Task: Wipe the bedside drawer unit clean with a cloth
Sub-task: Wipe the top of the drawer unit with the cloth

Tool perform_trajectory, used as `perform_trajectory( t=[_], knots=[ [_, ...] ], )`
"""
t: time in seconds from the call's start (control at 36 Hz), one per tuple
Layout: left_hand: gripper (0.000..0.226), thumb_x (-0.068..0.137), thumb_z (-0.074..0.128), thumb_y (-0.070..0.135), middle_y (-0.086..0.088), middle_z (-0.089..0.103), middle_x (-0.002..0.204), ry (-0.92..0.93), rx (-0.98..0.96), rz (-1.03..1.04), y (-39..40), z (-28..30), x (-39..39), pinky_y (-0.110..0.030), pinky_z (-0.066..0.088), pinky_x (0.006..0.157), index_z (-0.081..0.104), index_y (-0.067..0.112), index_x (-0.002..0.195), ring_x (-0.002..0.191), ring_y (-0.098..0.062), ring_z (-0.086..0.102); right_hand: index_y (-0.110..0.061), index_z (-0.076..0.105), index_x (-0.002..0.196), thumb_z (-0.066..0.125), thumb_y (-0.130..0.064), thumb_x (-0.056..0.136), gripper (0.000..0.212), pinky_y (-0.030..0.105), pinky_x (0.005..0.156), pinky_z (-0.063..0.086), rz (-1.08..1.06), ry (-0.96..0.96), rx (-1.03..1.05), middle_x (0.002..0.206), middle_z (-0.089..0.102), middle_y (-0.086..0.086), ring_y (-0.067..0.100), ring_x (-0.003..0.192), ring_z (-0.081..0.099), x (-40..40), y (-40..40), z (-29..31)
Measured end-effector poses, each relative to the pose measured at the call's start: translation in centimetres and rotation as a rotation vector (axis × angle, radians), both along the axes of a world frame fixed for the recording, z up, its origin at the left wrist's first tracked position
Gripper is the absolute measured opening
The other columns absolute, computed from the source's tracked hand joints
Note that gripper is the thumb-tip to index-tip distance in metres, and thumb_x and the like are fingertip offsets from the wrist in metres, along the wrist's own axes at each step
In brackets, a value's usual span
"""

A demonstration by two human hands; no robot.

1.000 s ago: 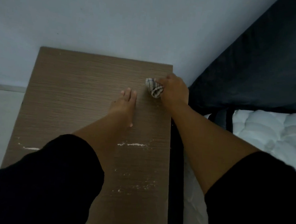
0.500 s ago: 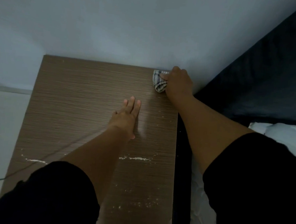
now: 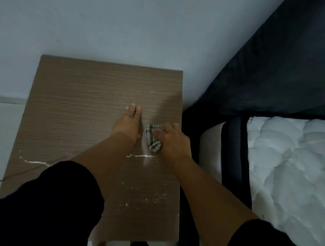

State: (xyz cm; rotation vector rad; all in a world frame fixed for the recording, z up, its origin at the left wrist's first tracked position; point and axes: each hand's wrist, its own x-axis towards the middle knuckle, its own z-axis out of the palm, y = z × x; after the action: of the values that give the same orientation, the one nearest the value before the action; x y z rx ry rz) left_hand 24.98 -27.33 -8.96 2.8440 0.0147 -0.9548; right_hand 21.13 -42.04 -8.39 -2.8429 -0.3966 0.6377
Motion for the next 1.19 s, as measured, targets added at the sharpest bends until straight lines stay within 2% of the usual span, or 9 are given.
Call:
perform_trajectory(
  t=[0.17,0.28,0.36,0.47,0.61,0.72,0.89,1.06,1.19],
  knots=[
    [0.065,0.100,0.036,0.002,-0.003,-0.007,0.162,0.020,-0.014,-0.016,0.7,0.0,-1.2,-0.036,0.017,0.121,0.001,0.013,0.154,0.150,-0.021,0.002,-0.030,0.045,0.137,0.052,-0.033,0.093,0.045,0.037,0.092,0.045,-0.005,0.056,-0.007,0.132,0.041,0.002,0.023,0.125,0.033,-3.2,0.2,0.5],
    [0.064,0.099,0.040,0.007,-0.004,0.001,0.162,0.038,-0.055,0.023,1.9,0.9,-2.0,-0.031,0.014,0.119,0.007,0.011,0.154,0.149,-0.023,0.010,-0.021,0.057,0.125,0.054,-0.030,0.094,0.033,0.038,0.100,0.044,-0.207,0.176,0.074,0.131,0.049,0.005,0.024,0.121,0.045,-1.3,0.3,0.7],
    [0.068,0.098,0.043,0.007,-0.004,0.000,0.162,0.041,-0.053,0.080,4.4,1.2,-2.9,-0.031,0.011,0.120,0.006,0.010,0.154,0.149,-0.024,0.006,-0.018,0.058,0.125,0.052,-0.027,0.094,0.032,0.034,0.097,0.044,-0.298,0.098,0.115,0.124,0.054,0.006,0.024,0.117,0.051,-0.2,0.9,0.7],
    [0.065,0.099,0.039,0.009,-0.005,-0.002,0.162,0.045,-0.001,0.174,9.4,1.0,-3.3,-0.034,0.009,0.122,0.005,0.010,0.154,0.150,-0.025,0.002,-0.020,0.064,0.119,0.051,-0.018,0.092,0.030,0.026,0.081,0.040,-0.292,-0.029,0.168,0.105,0.055,0.004,0.023,0.106,0.053,1.5,2.6,1.5],
    [0.069,0.097,0.042,0.004,-0.008,-0.005,0.161,0.063,0.078,0.241,15.5,0.9,-4.3,-0.037,0.006,0.122,0.003,0.006,0.153,0.149,-0.028,-0.003,-0.016,0.068,0.107,0.046,-0.028,0.092,0.029,0.025,0.068,0.031,-0.418,-0.012,0.269,0.089,0.052,-0.002,0.016,0.083,0.049,3.2,6.6,1.2],
    [0.070,0.097,0.042,0.003,-0.006,-0.007,0.161,0.102,0.153,0.229,19.5,0.8,-5.6,-0.037,0.008,0.122,0.001,0.007,0.154,0.149,-0.028,-0.002,-0.023,0.065,0.116,0.046,-0.028,0.095,0.029,0.029,0.081,0.040,-0.324,-0.026,0.180,0.111,0.059,0.006,0.025,0.108,0.055,3.0,9.9,1.2],
    [0.069,0.097,0.042,0.009,-0.004,-0.003,0.162,0.113,0.137,0.147,22.4,1.3,-6.0,-0.036,0.018,0.118,0.004,0.014,0.154,0.148,-0.028,0.014,-0.026,0.055,0.130,0.045,-0.011,0.096,0.038,0.031,0.092,0.042,-0.167,-0.063,0.062,0.132,0.048,0.005,0.028,0.119,0.044,1.6,14.4,0.3],
    [0.074,0.096,0.047,0.004,-0.007,0.005,0.161,0.148,0.125,0.103,24.3,2.6,-5.3,-0.032,0.025,0.115,0.005,0.021,0.154,0.144,-0.029,0.023,-0.024,0.054,0.132,0.042,-0.009,0.097,0.039,0.032,0.092,0.043,-0.089,-0.068,0.016,0.131,0.049,0.006,0.028,0.118,0.043,0.6,19.8,0.2],
    [0.067,0.096,0.040,0.007,-0.016,0.027,0.154,0.127,0.033,0.074,27.9,1.7,-4.8,-0.034,0.035,0.109,0.012,0.030,0.153,0.133,-0.033,0.040,-0.021,0.053,0.133,0.041,-0.009,0.097,0.040,0.035,0.091,0.043,-0.017,-0.072,0.015,0.128,0.049,0.008,0.029,0.119,0.041,-0.7,24.4,0.6]
  ],
)
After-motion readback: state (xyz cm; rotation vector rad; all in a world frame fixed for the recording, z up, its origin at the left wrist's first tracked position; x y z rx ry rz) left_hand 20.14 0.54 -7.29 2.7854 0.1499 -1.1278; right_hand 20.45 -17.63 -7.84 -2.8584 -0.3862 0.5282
